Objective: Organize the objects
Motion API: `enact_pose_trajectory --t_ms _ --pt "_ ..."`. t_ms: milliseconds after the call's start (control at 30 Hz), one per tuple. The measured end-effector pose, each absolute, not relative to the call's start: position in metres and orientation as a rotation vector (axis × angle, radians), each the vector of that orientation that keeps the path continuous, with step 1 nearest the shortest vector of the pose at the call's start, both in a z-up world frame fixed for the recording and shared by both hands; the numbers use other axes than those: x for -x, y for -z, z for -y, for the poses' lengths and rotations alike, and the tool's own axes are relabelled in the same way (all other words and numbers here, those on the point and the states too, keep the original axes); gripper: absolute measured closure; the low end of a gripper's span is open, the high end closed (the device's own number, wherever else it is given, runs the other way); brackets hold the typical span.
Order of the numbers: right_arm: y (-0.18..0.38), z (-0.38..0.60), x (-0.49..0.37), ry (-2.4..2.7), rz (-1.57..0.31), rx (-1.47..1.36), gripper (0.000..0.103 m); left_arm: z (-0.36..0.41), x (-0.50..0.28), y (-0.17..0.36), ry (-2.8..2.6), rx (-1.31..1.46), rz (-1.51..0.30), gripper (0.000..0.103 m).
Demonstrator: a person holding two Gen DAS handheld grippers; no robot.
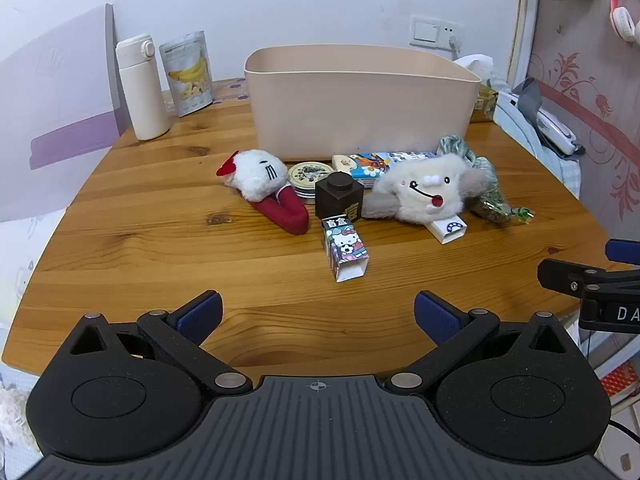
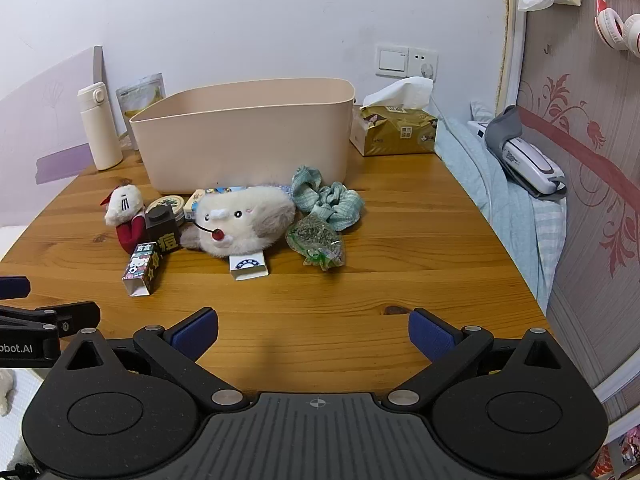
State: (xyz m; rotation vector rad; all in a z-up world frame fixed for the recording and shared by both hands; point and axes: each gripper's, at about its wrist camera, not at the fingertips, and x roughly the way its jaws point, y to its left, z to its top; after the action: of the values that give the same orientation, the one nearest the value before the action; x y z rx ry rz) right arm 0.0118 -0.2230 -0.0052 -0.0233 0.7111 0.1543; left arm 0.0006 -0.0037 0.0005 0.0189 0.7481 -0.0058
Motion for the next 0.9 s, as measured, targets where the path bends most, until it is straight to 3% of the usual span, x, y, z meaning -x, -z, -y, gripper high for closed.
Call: enact_pose_trajectory --t_ms 900 --pt "0.0063 0.2218 -0.0183 -0.158 -0.716 0.039 0.0 0.0082 -0.0039 0.006 0.0 -0.025 -0.762 0.0"
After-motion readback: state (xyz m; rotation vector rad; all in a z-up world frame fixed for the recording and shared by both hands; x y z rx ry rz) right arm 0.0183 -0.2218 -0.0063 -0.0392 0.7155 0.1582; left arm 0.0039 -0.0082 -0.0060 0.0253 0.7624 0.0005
